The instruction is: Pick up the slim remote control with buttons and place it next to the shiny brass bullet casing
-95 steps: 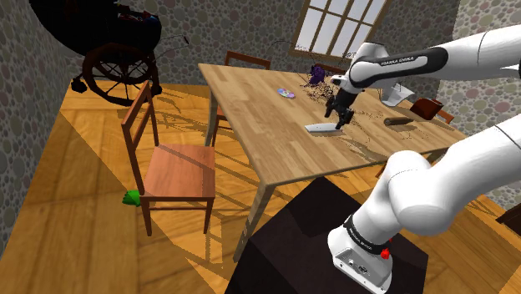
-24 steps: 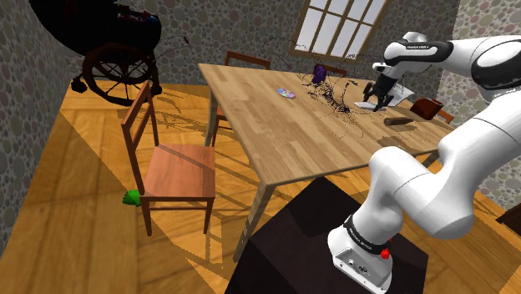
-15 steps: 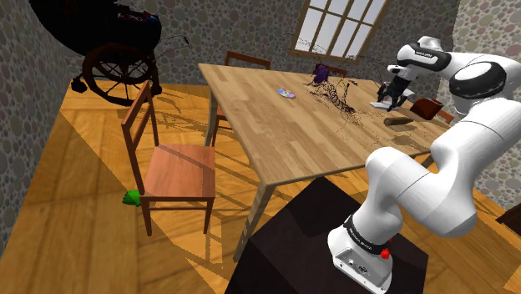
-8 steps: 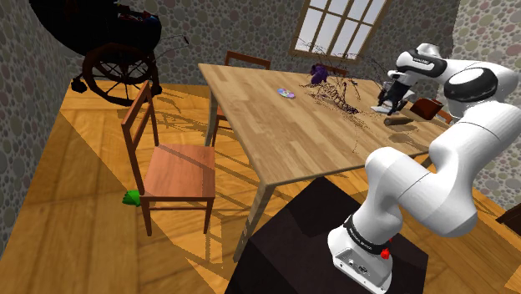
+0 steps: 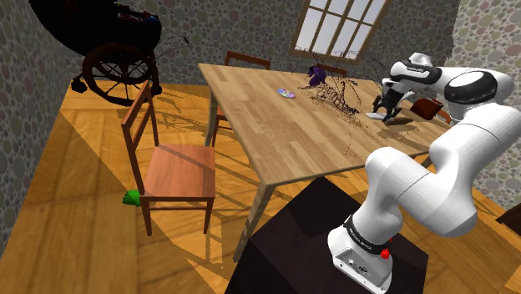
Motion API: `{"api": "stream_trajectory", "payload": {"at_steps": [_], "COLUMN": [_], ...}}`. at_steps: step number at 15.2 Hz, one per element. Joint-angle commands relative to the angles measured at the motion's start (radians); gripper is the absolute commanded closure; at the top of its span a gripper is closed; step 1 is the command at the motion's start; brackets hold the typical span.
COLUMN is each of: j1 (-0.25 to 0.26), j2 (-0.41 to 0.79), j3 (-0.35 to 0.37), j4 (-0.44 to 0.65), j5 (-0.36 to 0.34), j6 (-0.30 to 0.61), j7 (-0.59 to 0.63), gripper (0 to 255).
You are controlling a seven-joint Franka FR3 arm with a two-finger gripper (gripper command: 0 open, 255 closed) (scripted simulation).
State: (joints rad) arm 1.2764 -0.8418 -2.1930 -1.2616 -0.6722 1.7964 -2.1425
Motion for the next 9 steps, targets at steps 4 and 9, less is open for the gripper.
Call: {"api": "stream_trajectory", "payload": {"at_steps": [4, 9], "j1": [-0.012, -0.013], "j2": [-0.021, -0.033], "j3": [-0.013, -0.021], "j4": [-0.047, -0.063], "j5": [-0.017, -0.027], "j6": [0.055, 0.08], "j7": [0.012, 0.019], "gripper": [255, 255]}}
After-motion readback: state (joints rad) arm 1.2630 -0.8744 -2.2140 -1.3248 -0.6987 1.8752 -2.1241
